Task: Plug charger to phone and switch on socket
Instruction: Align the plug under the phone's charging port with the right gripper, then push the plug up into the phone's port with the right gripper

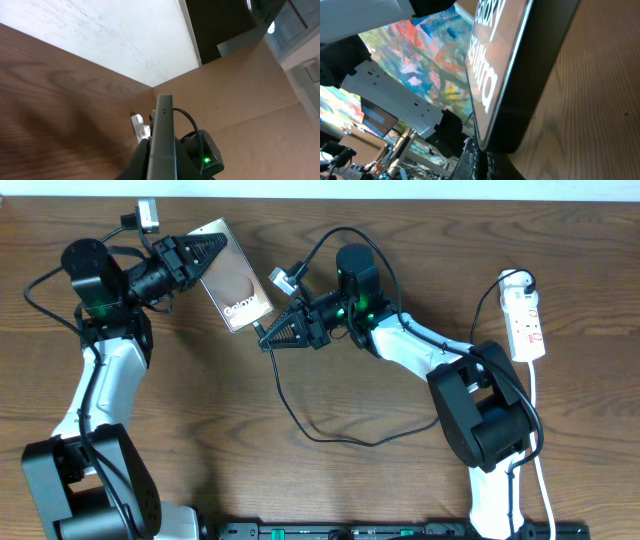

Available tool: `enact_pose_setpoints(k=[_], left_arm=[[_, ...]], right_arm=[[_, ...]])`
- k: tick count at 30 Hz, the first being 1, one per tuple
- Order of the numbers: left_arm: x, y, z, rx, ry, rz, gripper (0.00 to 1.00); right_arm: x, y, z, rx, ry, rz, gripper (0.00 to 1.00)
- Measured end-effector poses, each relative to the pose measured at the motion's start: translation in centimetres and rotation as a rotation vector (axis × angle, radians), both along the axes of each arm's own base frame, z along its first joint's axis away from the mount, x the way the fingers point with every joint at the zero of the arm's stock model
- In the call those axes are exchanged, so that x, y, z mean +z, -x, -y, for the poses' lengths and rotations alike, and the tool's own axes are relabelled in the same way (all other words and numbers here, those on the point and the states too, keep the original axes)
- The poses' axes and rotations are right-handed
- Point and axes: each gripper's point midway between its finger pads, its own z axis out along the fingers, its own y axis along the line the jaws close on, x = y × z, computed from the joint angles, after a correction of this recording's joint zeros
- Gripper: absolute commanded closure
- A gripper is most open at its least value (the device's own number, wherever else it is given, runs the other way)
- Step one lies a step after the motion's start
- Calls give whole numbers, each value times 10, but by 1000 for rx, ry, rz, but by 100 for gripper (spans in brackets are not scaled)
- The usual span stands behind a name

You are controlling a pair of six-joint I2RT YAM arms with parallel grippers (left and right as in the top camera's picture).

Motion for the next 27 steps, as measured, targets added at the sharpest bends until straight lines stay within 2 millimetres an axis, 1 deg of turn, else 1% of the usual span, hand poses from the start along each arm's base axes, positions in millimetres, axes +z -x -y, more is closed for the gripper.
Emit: enact_pose_setpoints(k=[18, 27], left_arm=[[1, 4, 3, -28, -6, 14, 93], [1, 5, 9, -41, -21, 38, 93]], right_arm=[[3, 5, -1, 25, -5, -1, 99], [2, 5, -1, 25, 11, -28, 99]])
